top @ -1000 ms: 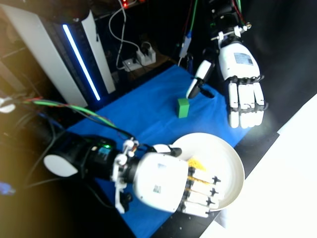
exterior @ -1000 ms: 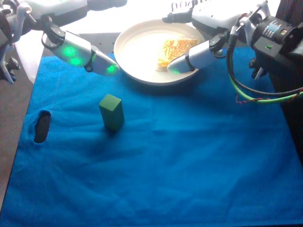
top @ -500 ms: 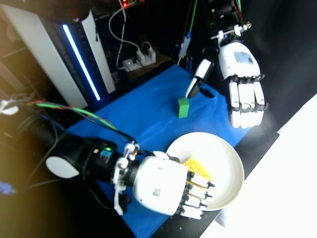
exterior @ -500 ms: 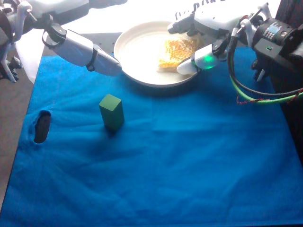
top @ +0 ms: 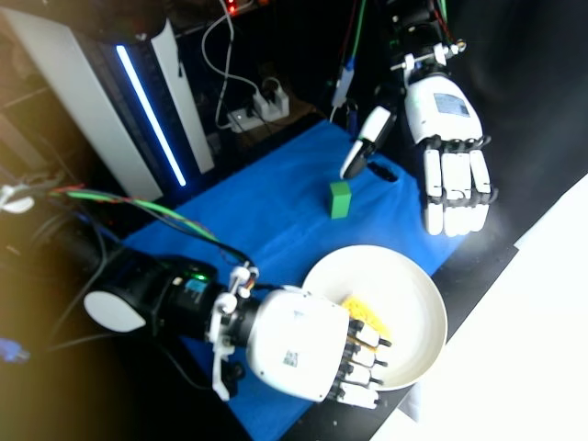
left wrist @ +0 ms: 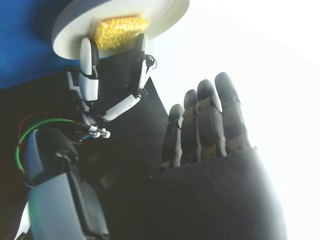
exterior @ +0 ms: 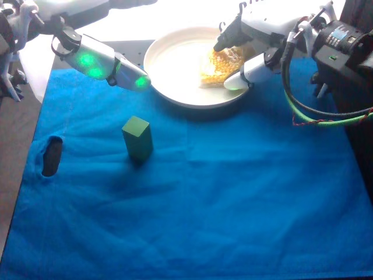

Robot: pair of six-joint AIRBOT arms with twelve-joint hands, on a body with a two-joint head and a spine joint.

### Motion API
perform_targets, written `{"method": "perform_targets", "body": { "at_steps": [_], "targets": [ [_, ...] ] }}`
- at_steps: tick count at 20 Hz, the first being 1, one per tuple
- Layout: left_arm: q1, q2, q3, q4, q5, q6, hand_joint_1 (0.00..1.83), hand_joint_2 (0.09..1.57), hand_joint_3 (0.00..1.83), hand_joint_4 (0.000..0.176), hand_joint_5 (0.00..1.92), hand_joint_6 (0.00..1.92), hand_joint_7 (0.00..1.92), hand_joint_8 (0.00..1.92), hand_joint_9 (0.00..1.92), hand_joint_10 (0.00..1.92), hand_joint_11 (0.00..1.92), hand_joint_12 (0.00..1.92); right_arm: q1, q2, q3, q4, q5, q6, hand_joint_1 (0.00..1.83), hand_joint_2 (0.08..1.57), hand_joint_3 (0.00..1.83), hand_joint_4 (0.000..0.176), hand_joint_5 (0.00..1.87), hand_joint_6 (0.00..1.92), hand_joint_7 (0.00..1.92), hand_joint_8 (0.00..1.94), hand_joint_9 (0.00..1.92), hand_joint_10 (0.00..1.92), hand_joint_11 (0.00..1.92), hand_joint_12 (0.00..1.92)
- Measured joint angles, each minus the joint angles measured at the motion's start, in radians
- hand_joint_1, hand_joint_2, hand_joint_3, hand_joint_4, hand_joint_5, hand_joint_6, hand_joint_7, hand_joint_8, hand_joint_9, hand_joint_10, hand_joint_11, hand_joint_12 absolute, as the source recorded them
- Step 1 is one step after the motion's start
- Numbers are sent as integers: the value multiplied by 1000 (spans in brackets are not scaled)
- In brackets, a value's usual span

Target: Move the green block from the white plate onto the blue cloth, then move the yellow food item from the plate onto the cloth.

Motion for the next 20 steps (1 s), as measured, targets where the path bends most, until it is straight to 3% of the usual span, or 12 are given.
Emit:
{"method": "perform_targets", "body": {
  "at_steps": [1, 2, 3, 4, 5, 6, 8, 11, 14, 16, 18, 20],
  "targets": [
    [0, 0, 0, 0, -3, 0, 601, 776, 0, 20, 150, 7, 232, 8, 245, 13, 50, 481, 0, 0, 2, 0, 0, 0, 1142, 993, 1, 0, 940, 2, 996, 2, 975, 13, 577, 1005],
    [0, 0, 0, -1, -2, 0, 604, 775, 0, 25, 151, 7, 230, 7, 245, 12, 48, 481, 0, 0, 3, 0, 0, 0, 1176, 1041, 3, 0, 1081, 583, 1043, 7, 1039, 7, 644, 980],
    [0, 0, 0, -2, -3, 0, 604, 776, 0, 30, 144, 3, 229, 6, 239, 8, 43, 479, 0, 0, 3, 0, 1, 0, 1224, 1070, 0, 0, 1091, 750, 1066, 667, 1078, 5, 709, 915],
    [0, 0, 0, -3, -4, 0, 598, 775, 0, 32, 139, 1, 225, 4, 233, 5, 39, 477, 0, 0, 6, 1, 6, 0, 1228, 1088, 0, 21, 1077, 797, 1012, 916, 1114, 10, 731, 982],
    [0, 0, 0, -3, -5, 0, 584, 778, 0, 30, 135, 0, 224, 2, 234, 5, 44, 480, 0, 0, 8, 5, 10, 1, 1239, 1096, 0, 0, 1083, 699, 988, 1079, 1180, 37, 750, 1190],
    [0, 0, 0, -4, -5, 0, 580, 776, 0, 37, 133, 0, 221, 1, 227, 2, 39, 478, 0, 0, 10, 5, 13, 1, 1265, 1088, 20, 0, 1093, 586, 993, 1166, 1157, 326, 780, 1419],
    [0, 0, 0, -6, -5, 0, 602, 778, 0, 41, 134, 1, 219, 0, 209, 0, 15, 470, 0, 0, 10, 4, 15, 2, 1267, 1112, 5, 0, 1033, 624, 984, 1224, 1013, 861, 827, 1554],
    [0, 0, 0, -6, -5, 0, 607, 778, 0, 39, 134, 0, 228, 3, 218, 6, 16, 472, 0, 0, 11, -5, 16, 4, 1265, 1120, 1, 0, 1009, 662, 979, 1233, 960, 977, 822, 1552],
    [0, 0, 0, -6, -5, 0, 620, 772, 0, 57, 144, 4, 229, 2, 220, 5, 16, 476, 0, -1, 15, -34, 34, 4, 1262, 1132, 1, 0, 987, 660, 957, 1281, 954, 1103, 847, 1584],
    [4, 0, 0, -23, -6, 10, 626, 791, 6, 57, 138, 1, 217, 0, 199, 0, 1, 467, 0, -1, 15, -57, 60, 2, 1270, 1105, 0, 0, 1066, 583, 991, 1206, 938, 914, 787, 1449],
    [9, 0, 2, -33, -5, 17, 608, 802, 9, 52, 136, 0, 214, 0, 210, 5, 0, 467, 0, 6, -13, -63, 90, -2, 1265, 1125, 0, 0, 1104, 451, 917, 1337, 858, 1193, 705, 1668],
    [11, 0, 5, -47, -5, 19, 620, 816, 12, 56, 133, 0, 193, 0, 206, 2, 0, 465, 0, 22, -55, -77, 130, -1, 1265, 1126, 0, 0, 1066, 508, 933, 1320, 880, 1200, 746, 1624]
  ]
}}
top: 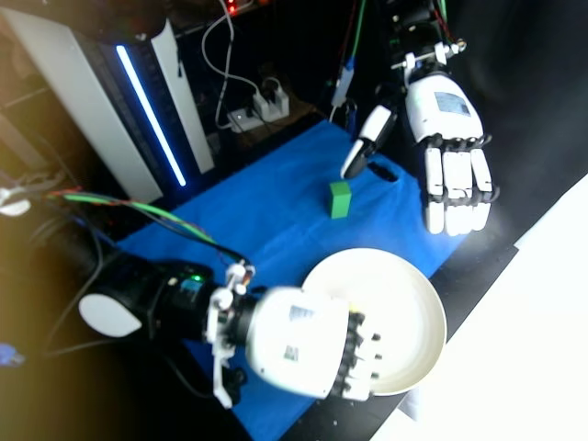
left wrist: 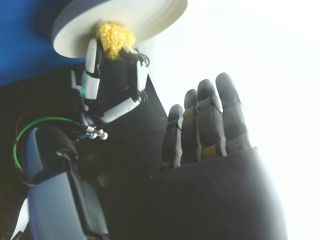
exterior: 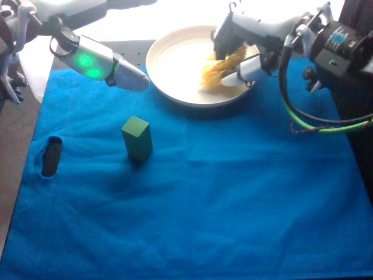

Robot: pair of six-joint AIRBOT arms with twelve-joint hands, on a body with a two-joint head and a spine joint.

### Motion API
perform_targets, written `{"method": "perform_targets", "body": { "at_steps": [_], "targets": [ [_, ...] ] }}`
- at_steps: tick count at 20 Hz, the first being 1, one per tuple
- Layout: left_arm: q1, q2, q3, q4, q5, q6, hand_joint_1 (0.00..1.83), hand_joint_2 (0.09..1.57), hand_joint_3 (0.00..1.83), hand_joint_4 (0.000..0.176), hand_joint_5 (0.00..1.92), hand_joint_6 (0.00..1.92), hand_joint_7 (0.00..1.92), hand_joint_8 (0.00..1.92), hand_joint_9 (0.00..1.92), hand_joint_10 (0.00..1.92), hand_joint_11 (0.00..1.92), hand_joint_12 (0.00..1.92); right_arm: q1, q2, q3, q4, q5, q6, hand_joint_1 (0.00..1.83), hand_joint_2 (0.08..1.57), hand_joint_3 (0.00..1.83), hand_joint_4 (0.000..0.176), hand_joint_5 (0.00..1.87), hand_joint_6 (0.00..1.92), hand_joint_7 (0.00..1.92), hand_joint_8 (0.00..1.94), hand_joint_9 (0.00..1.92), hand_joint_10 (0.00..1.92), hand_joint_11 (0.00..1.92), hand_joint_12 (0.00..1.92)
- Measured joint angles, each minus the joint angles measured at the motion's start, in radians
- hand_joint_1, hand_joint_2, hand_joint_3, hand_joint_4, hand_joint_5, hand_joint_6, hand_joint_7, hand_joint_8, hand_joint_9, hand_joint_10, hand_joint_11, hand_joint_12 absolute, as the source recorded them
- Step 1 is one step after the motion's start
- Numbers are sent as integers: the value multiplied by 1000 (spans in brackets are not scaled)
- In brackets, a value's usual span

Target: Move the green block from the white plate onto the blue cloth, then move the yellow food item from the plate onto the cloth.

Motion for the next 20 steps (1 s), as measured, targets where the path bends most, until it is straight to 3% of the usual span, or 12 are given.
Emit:
{"method": "perform_targets", "body": {
  "at_steps": [1, 3, 4, 6, 8, 9, 12, 14, 15, 18, 19, 20],
  "targets": [
    [0, 0, 1, -3, 0, 2, 613, 810, 7, 54, 133, 0, 197, 3, 209, 3, 3, 466, 1, 10, -24, -1, 26, 0, 1263, 1129, 0, 0, 1092, 481, 900, 1359, 829, 1176, 685, 1628],
    [9, 0, 5, -12, -1, 3, 673, 789, 0, 95, 110, 0, 190, 1, 200, 0, 0, 471, 2, 47, -77, -1, 82, -1, 1274, 1076, 0, 0, 1152, 490, 1034, 1099, 911, 884, 647, 1512],
    [11, 0, 5, -12, 3, 3, 673, 789, 0, 95, 110, 0, 190, 1, 200, 0, 0, 471, 4, 58, -91, -1, 94, 0, 1274, 1076, 0, 0, 1152, 490, 1034, 1099, 911, 884, 647, 1512],
    [19, 0, 5, -14, 10, 8, 645, 796, 1, 94, 98, 0, 192, 1, 195, 1, 0, 440, 4, 106, -152, 0, 140, -1, 1235, 1090, 0, 4, 1027, 831, 1059, 934, 955, 398, 527, 1214],
    [21, 0, 5, -27, 11, 10, 638, 805, 2, 62, 97, 0, 196, 1, 202, 3, 0, 512, 4, 158, -223, -2, 183, -1, 1282, 1067, 0, 0, 1133, 495, 1102, 1006, 1083, 638, 710, 1456],
    [21, 0, 5, -28, 10, 10, 618, 811, 4, 66, 86, 0, 190, 0, 198, 1, 0, 517, 4, 177, -249, -4, 194, -1, 1283, 1054, 0, 0, 1171, 441, 1116, 976, 1059, 689, 739, 1416],
    [34, 0, 5, -38, 17, 15, 587, 817, 0, 65, 80, 2, 195, 3, 198, 4, 0, 497, -1, 243, -332, -8, 260, -3, 1244, 1071, 2, 11, 1098, 810, 1056, 853, 972, 311, 414, 1285],
    [44, 0, 5, -47, 22, 19, 572, 804, 0, 61, 86, 2, 197, 2, 201, 3, 0, 490, -27, 273, -379, 0, 302, -3, 1249, 1064, 7, 0, 1141, 612, 1054, 979, 903, 739, 363, 1598],
    [45, 0, 5, -50, 29, 19, 593, 810, 0, 49, 94, 5, 204, 4, 206, 4, 0, 486, -53, 287, -409, -6, 316, -3, 1258, 1057, 0, 0, 1138, 583, 1109, 926, 959, 829, 554, 1630],
    [50, 2, 5, -58, 24, 19, 602, 818, 2, 77, 74, 0, 160, 0, 176, 0, 0, 421, -117, 301, -459, -8, 345, -3, 1273, 1028, 0, 0, 1211, 428, 1199, 775, 1055, 788, 685, 1564],
    [50, 3, 5, -58, 27, 20, 579, 817, 1, 72, 83, 5, 166, 4, 193, 8, 23, 426, -140, 311, -479, -8, 358, -3, 1272, 1027, 0, 0, 1176, 519, 1232, 691, 1104, 704, 720, 1526],
    [50, 6, 5, -58, 30, 21, 574, 809, 1, 80, 91, 1, 166, 0, 198, 1, 38, 374, -162, 322, -497, -8, 370, -3, 1184, 1078, 0, 0, 1064, 798, 1208, 837, 1114, 1164, 846, 1761]
  ]
}}
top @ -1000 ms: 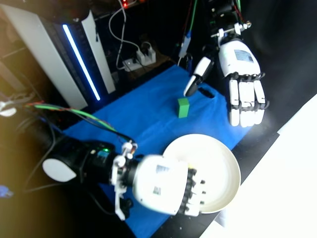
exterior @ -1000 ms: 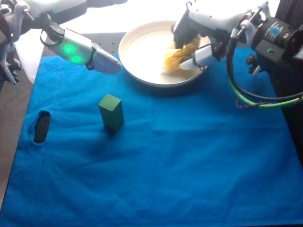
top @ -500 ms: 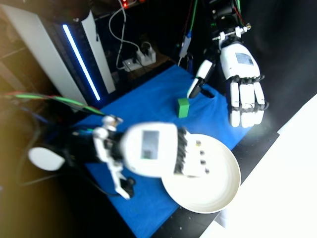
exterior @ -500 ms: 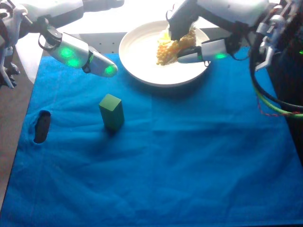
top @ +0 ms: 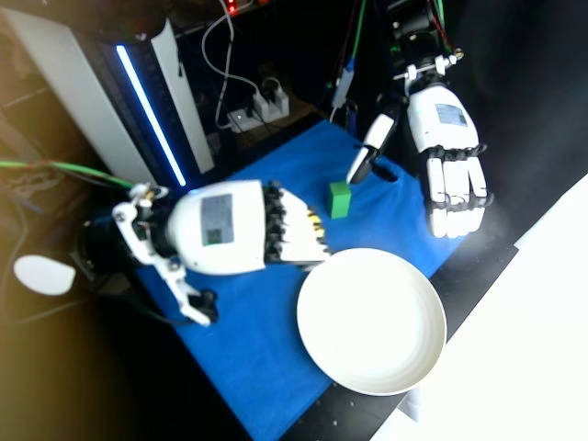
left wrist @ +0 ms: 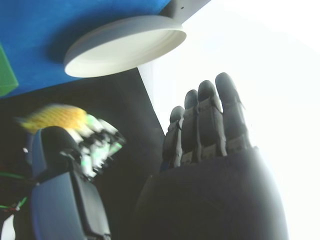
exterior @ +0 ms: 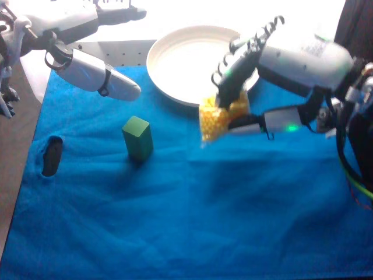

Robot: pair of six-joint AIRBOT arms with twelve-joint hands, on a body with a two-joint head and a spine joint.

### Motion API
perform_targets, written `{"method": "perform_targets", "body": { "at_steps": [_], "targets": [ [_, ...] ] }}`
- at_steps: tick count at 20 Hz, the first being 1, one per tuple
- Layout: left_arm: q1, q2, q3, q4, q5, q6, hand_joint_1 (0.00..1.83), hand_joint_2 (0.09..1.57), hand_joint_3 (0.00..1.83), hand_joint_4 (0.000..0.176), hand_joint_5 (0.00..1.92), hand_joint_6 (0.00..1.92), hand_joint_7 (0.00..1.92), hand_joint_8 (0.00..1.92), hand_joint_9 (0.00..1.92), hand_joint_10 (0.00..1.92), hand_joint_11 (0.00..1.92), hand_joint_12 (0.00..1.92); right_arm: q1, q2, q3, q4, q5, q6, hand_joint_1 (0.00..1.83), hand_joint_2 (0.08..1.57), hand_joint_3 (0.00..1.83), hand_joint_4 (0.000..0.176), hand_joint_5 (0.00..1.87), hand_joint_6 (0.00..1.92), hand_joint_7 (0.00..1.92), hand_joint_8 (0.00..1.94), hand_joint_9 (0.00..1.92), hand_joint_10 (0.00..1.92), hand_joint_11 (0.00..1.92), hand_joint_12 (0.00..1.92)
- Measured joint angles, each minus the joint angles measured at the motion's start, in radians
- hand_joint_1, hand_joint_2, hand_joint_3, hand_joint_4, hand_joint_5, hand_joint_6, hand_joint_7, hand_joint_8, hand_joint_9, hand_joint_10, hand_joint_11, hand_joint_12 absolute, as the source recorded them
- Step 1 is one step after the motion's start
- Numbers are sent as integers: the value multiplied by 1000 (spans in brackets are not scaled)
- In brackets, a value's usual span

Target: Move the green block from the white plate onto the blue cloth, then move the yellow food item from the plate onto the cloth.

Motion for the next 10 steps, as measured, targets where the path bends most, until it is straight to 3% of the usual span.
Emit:
{"method": "perform_targets", "body": {
  "at_steps": [1, 2, 3, 4, 5, 6, 7, 8, 9, 10],
  "targets": [
    [2, 1, 0, -2, -1, 0, 592, 801, 0, 89, 78, 0, 155, 0, 177, 0, 14, 347, -23, 8, -12, 6, 16, 1, 1160, 1092, 0, 0, 1034, 870, 1214, 811, 1095, 1250, 841, 1809],
    [3, 2, 0, -3, -1, 0, 593, 797, 0, 85, 74, 0, 151, 0, 172, 0, 15, 342, -33, 9, -13, 6, 21, 0, 1169, 1083, 0, 0, 1053, 841, 1196, 835, 1051, 1365, 812, 1873],
    [7, 2, 0, -3, -3, 0, 595, 789, 0, 77, 69, 0, 154, 1, 179, 3, 23, 341, -50, 9, -14, 18, 23, 0, 1258, 1073, 0, 0, 1098, 583, 1121, 998, 984, 1280, 711, 1873],
    [8, 2, 0, -3, -2, 0, 582, 784, 0, 67, 69, 0, 157, 2, 185, 5, 33, 343, -62, 9, -14, 23, 24, -1, 1277, 1071, 0, 0, 1118, 499, 1104, 1035, 968, 1267, 680, 1888],
    [8, 2, 0, -3, 0, 0, 576, 785, 0, 61, 67, 0, 153, 1, 183, 4, 33, 340, -72, 9, -13, 29, 23, -2, 1285, 1057, 0, 0, 1120, 518, 1145, 938, 958, 1161, 653, 1833],
    [8, 2, 0, -3, -1, 0, 574, 788, 0, 43, 66, 0, 154, 1, 179, 2, 37, 340, -80, 9, -13, 33, 18, -2, 1265, 1079, 0, 0, 976, 826, 1155, 846, 897, 770, 551, 1638],
    [8, 2, 0, -3, -2, 0, 578, 785, 0, 39, 68, 1, 155, 1, 180, 2, 32, 337, -87, 9, -12, 39, 17, -2, 1228, 987, 0, 0, 766, 318, 955, 324, 824, 532, 450, 1535],
    [9, 2, 0, -3, -1, 0, 580, 788, 0, 37, 73, 3, 160, 3, 191, 6, 48, 341, -88, 9, -11, 51, 17, 0, 1109, 880, 2, 8, 575, 18, 776, 21, 709, 300, 291, 1495],
    [13, 2, 0, -5, -3, 0, 569, 785, 0, 41, 68, 1, 152, 0, 184, 3, 40, 337, -88, 10, -11, 61, 18, -2, 974, 839, 1, 70, 424, 3, 619, 3, 610, 167, 200, 1424],
    [13, 2, 0, -7, -4, 0, 569, 785, 0, 41, 68, 1, 152, 0, 184, 3, 40, 337, -88, 10, -11, 74, 21, -1, 974, 839, 1, 70, 424, 3, 619, 3, 610, 167, 200, 1424]
  ]
}}
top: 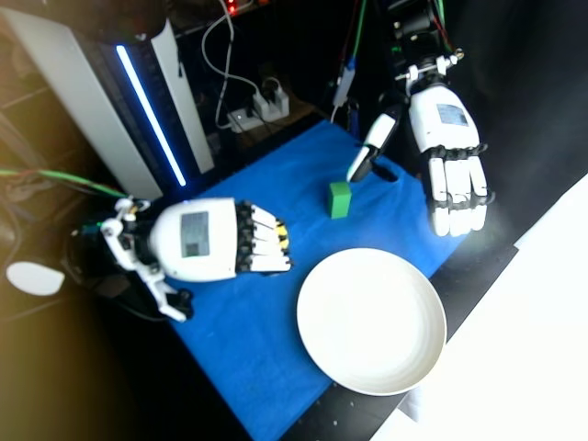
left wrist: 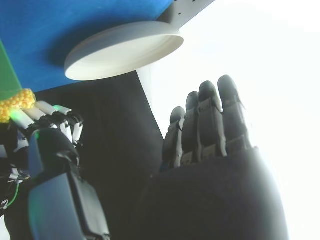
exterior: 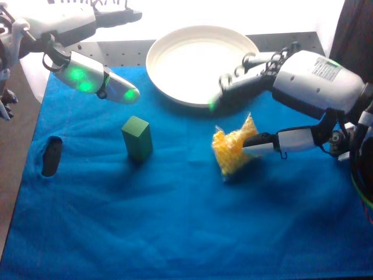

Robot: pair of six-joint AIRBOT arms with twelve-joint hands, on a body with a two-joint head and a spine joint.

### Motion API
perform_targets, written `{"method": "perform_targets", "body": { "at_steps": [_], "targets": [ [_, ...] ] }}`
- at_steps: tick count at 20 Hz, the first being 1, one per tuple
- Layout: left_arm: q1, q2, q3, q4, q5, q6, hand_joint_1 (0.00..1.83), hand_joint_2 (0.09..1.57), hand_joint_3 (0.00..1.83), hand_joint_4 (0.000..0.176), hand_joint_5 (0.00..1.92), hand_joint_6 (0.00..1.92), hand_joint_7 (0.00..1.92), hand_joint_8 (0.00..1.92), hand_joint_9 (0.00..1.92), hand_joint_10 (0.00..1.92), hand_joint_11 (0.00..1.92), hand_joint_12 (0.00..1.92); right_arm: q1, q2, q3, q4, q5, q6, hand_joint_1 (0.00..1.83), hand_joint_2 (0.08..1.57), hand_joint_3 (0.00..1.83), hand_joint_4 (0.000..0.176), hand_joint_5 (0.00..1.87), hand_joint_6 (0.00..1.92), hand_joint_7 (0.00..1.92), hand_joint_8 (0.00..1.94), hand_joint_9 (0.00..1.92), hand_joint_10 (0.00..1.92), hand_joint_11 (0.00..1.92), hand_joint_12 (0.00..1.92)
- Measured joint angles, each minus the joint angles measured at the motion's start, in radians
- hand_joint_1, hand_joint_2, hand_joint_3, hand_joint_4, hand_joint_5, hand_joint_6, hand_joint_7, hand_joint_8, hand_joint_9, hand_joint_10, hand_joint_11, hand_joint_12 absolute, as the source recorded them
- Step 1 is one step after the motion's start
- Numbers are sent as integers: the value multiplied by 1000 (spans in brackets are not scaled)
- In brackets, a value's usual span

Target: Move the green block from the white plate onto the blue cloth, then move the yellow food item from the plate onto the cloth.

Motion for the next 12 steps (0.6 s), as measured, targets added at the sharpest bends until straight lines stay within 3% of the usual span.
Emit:
{"method": "perform_targets", "body": {
  "at_steps": [2, 3, 4, 6, 8, 9, 10, 11, 12],
  "targets": [
    [8, 0, 0, -7, -2, 0, 592, 792, 0, 33, 78, 4, 156, 2, 195, 6, 54, 342, 0, 6, 0, 8, 3, 0, 882, 793, 0, 83, 169, 0, 409, 0, 460, 66, 60, 1354],
    [10, 0, 0, -7, 1, 0, 596, 802, 5, 32, 78, 3, 156, 2, 202, 8, 59, 345, 0, 8, 0, 9, 5, 0, 878, 758, 0, 141, 33, 0, 303, 0, 400, 31, 11, 1292],
    [13, 0, 0, -8, 0, 0, 597, 806, 6, 39, 73, 1, 156, 1, 201, 7, 56, 345, 0, 11, -6, 14, 3, 0, 874, 745, 0, 169, 6, 0, 234, 1, 355, 9, 1, 1197],
    [23, 9, -12, -42, -19, 13, 623, 800, 1, 70, 63, 0, 155, 0, 177, 0, 2, 412, 0, 24, -20, 20, 18, -1, 759, 693, 0, 176, 0, 0, 72, 4, 222, 5, 4, 914],
    [50, 25, -27, -95, -52, 43, 611, 780, 0, 88, 109, 2, 201, 1, 221, 3, 0, 519, -8, 40, -26, 49, 44, 0, 788, 706, 0, 176, 0, 0, 18, 0, 149, 2, 0, 738],
    [58, 39, -41, -116, -58, 65, 629, 772, 0, 127, 61, 2, 171, 1, 179, 1, 0, 399, -8, 58, -35, 82, 51, 0, 804, 698, 0, 176, 0, 0, 26, 0, 127, 0, 0, 795],
    [72, 58, -66, -175, -80, 109, 612, 757, 0, 140, 37, 2, 144, 3, 144, 3, 0, 308, -8, 76, -43, 111, 68, -1, 825, 669, 0, 176, 0, 0, 71, 7, 132, 3, 0, 729],
    [85, 78, -91, -216, -112, 135, 612, 757, 0, 140, 37, 2, 144, 3, 144, 3, 0, 308, -8, 88, -47, 134, 87, -1, 825, 669, 0, 176, 0, 0, 71, 7, 132, 3, 0, 729],
    [101, 97, -115, -243, -158, 161, 594, 755, 0, 139, 41, 3, 150, 4, 131, 1, 0, 219, -8, 101, -47, 163, 111, -2, 830, 666, 0, 176, 0, 0, 83, 3, 88, 28, 0, 509]
  ]
}}
